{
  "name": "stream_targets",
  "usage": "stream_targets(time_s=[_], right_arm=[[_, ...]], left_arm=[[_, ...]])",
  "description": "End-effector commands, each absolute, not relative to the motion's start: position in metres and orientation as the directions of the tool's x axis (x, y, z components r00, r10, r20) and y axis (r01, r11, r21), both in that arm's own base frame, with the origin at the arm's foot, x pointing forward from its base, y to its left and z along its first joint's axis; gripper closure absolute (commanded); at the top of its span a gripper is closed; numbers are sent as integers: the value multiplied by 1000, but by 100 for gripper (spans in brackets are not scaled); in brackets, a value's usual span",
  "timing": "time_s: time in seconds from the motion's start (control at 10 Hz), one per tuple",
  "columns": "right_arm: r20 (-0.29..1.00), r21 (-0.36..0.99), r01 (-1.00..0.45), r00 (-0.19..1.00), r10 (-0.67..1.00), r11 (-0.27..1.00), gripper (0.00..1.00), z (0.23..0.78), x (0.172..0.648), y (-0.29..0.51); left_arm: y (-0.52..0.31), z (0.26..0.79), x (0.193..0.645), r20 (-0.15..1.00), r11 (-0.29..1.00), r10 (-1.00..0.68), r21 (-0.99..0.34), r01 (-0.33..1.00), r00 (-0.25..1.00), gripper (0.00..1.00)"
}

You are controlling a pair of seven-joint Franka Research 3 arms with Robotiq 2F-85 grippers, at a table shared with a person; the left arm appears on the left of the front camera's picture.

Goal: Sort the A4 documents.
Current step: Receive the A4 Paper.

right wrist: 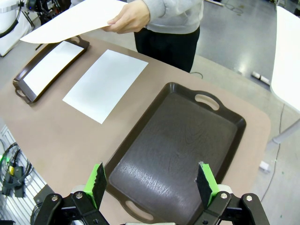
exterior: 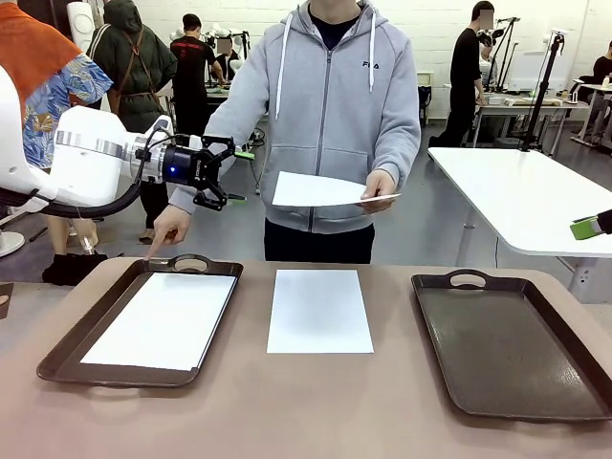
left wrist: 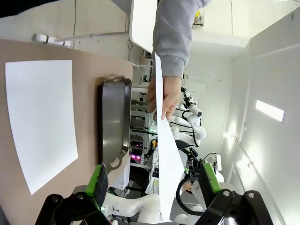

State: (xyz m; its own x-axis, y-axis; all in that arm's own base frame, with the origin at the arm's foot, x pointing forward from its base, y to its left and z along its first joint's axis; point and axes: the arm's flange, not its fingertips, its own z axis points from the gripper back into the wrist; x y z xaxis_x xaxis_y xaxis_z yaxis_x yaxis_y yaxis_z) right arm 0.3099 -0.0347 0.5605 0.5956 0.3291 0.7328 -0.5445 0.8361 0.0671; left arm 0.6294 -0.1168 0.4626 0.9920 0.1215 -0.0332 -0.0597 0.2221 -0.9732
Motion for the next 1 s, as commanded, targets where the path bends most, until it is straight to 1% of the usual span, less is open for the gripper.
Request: stream_targets(time_s=[0.0,0.3,0.9], right_arm=[[735,78,-553,594,327,829,0,559,311,-34],[735,78,-553,594,327,829,0,559,311,-34],[735,78,-553,594,327,829,0,559,311,-34]], left_arm=[[-131,464,642,-94,174,86,-979,-108,992,0],[-156,462,640,-104,180,20,-978,-106,994,0],[-184,463,644,-118,112,-38,-987,-113,992,0]])
